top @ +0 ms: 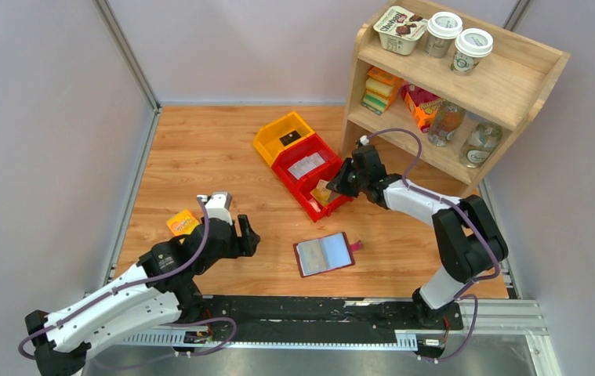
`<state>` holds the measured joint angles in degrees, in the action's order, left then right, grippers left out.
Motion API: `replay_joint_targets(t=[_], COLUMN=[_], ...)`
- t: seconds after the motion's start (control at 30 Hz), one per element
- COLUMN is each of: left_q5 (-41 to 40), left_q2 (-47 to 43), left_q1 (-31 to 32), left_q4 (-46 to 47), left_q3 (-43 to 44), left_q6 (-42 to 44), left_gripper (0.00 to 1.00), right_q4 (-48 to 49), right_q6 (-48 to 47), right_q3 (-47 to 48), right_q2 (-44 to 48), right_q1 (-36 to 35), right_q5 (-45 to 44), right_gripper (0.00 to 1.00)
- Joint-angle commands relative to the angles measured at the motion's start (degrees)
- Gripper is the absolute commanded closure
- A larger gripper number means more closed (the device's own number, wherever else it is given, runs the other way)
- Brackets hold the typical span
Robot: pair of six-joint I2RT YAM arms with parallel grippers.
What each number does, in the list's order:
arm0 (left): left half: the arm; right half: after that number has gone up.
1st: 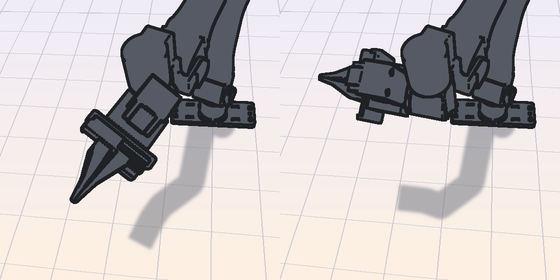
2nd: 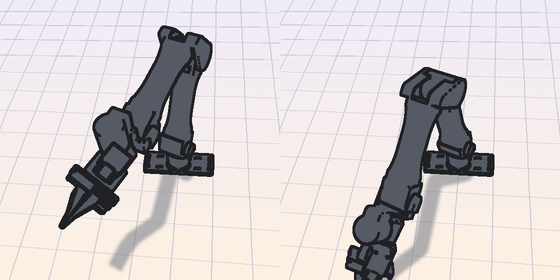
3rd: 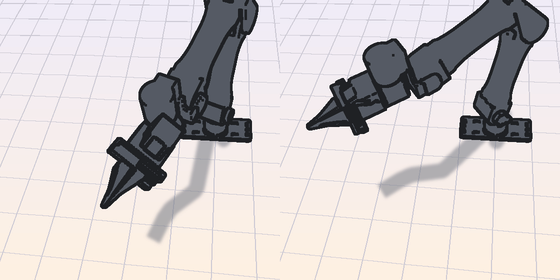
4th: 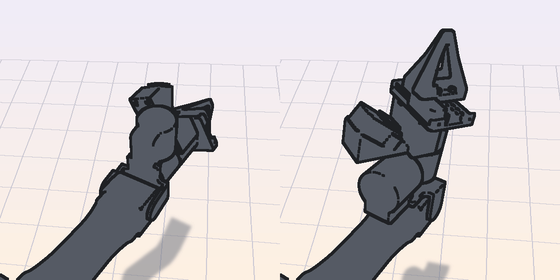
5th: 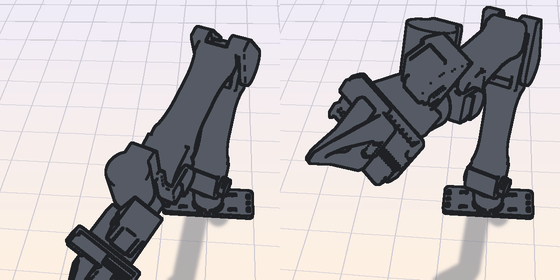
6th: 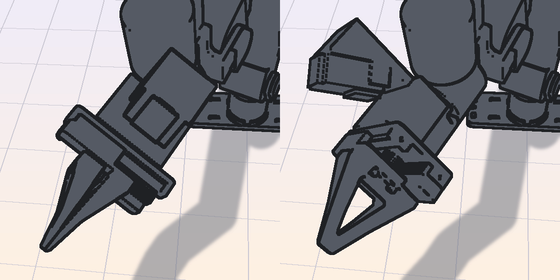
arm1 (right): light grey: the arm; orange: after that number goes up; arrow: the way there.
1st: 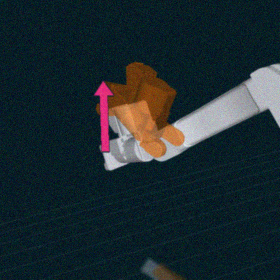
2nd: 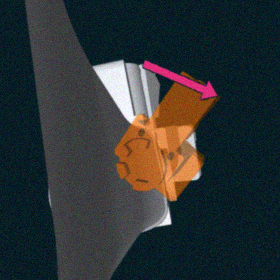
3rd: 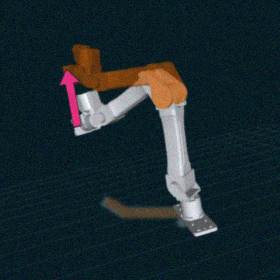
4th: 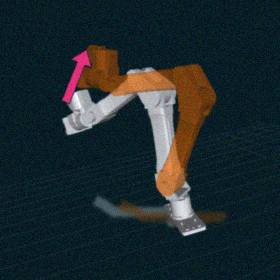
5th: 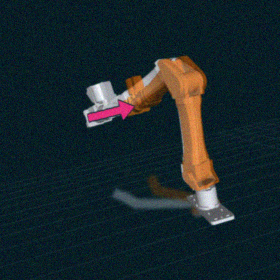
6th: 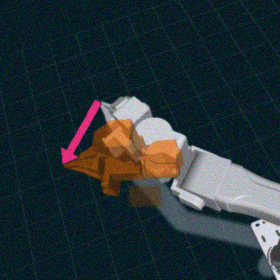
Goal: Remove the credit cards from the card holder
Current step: Place the credit card in the storage box.
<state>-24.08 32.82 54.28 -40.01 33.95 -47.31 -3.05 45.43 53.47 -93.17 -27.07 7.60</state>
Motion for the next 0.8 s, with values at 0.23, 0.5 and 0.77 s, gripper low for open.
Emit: replay_joint_targets(t=[0.23, 0.5, 0.77], left_q5=[7.63, 11.33, 12.30], left_q2=[6.46, 12.00, 14.11], left_q1=[-0.05, 0.03, 0.03], left_q4=[9.42, 12.23, 16.10], left_q3=[-0.12, -0.73, -4.68], left_q6=[-1.12, -2.61, -6.04], left_gripper=[0.25, 0.27, 0.27], right_q4=[-11.87, -22.25, -24.90], right_q6=[-9.03, -17.38, -14.76], right_q3=[6.20, 4.89, -4.95], right_q2=[8.60, 18.62, 24.26], right_q1=[-1.14, -7.90, -22.74], right_q5=[-6.01, -11.11, -14.35], right_gripper=[0.57, 0.40, 0.28])
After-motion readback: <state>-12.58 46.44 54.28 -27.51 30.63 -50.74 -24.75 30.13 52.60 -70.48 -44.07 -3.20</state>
